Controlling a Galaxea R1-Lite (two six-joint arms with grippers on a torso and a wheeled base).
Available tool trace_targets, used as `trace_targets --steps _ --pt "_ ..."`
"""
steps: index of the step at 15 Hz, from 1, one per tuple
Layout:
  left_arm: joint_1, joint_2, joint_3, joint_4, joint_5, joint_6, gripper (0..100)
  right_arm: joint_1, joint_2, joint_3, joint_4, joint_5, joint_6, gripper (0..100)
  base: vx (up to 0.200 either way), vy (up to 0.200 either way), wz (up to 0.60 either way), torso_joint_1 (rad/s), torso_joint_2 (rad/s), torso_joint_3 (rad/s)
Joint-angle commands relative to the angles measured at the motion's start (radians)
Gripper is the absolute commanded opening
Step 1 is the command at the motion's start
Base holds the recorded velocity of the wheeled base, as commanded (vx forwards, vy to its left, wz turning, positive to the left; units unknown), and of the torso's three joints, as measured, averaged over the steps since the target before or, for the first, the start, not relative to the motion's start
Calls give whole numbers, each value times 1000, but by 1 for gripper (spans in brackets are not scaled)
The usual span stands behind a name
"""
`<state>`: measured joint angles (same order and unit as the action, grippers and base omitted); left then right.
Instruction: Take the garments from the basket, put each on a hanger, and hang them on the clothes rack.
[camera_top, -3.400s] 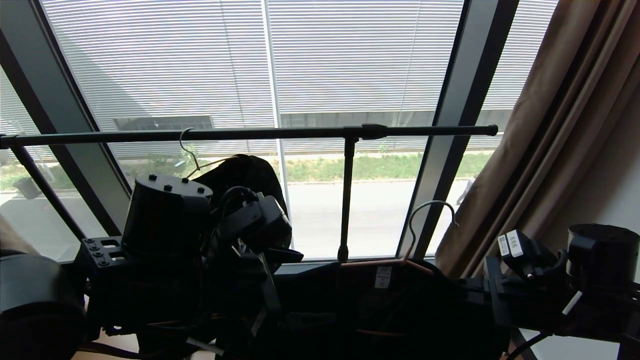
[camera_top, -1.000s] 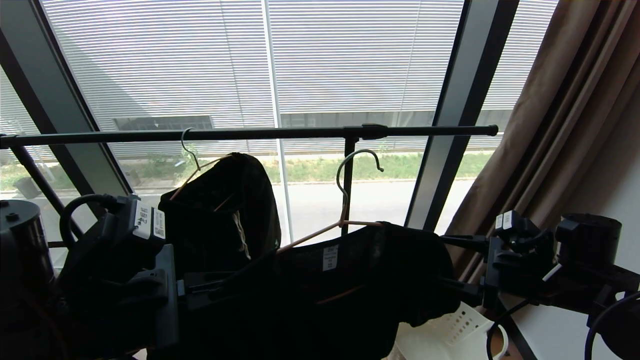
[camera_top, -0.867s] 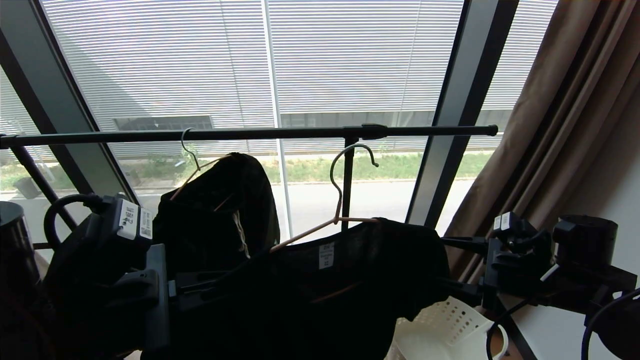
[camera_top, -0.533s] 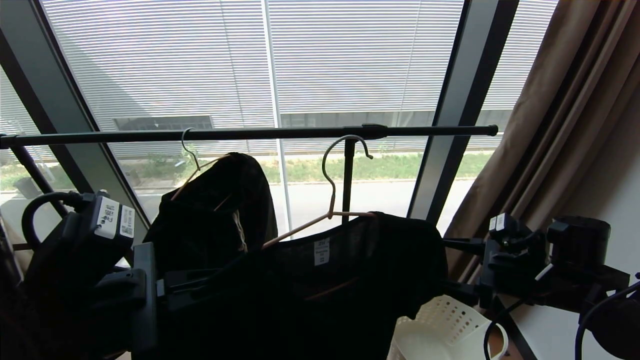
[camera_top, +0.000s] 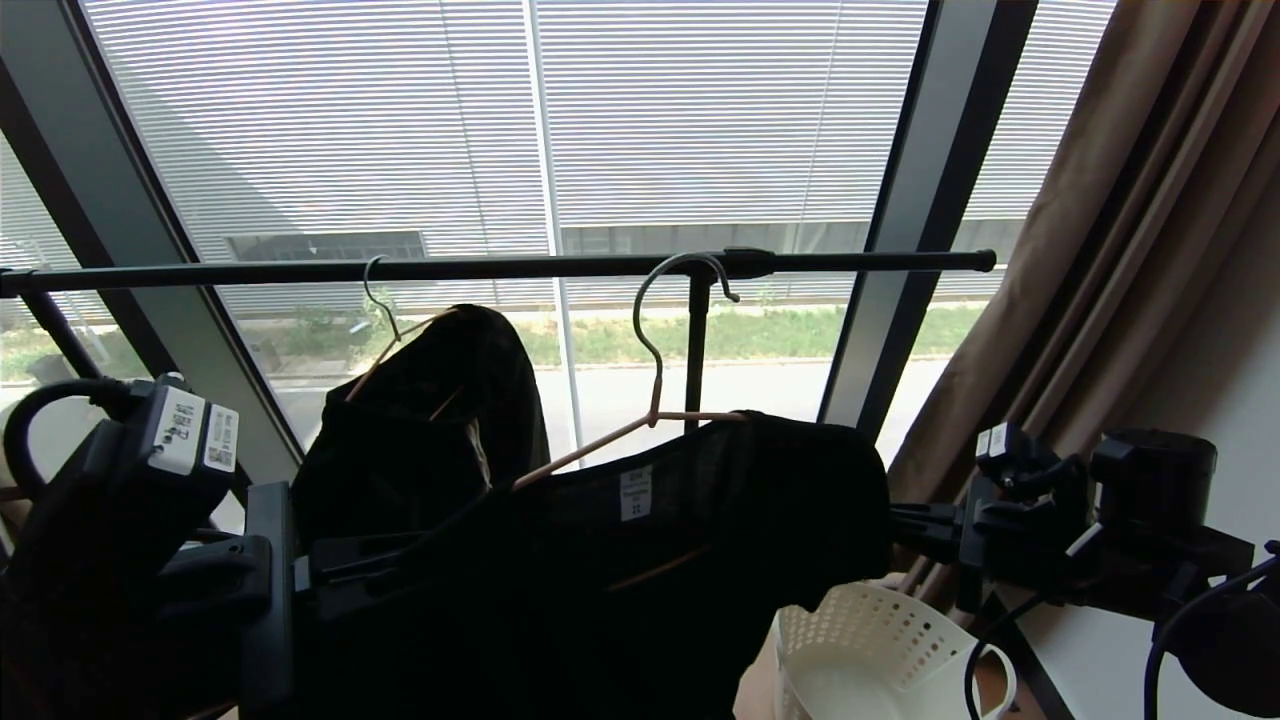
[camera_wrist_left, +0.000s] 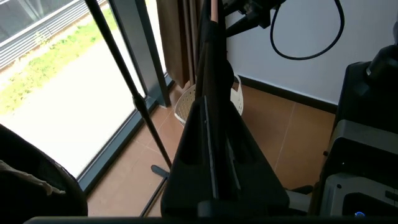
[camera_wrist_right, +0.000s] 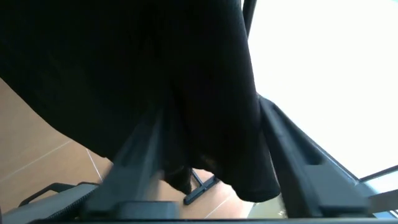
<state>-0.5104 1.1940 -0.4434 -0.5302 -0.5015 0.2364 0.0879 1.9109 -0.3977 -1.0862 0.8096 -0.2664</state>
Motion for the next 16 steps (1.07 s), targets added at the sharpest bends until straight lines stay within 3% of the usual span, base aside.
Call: trace_targets --steps 1,11,15,16 --pt "7 -21 8 -1 0 -12 0 -17 -3 -6 0 0 1 0 0 0 0 0 0 0" --pt "53 -74 31 -1 0 -29 0 -123 0 -69 2 2 44 0 0 0 0 0 0 0" --pt "52 -71 34 1 0 -31 0 -119 -19 -40 3 2 39 0 0 0 0 0 0 0" --pt "52 -68 42 -1 0 -34 0 -74 -95 -4 14 2 39 0 0 0 0 0 0 0"
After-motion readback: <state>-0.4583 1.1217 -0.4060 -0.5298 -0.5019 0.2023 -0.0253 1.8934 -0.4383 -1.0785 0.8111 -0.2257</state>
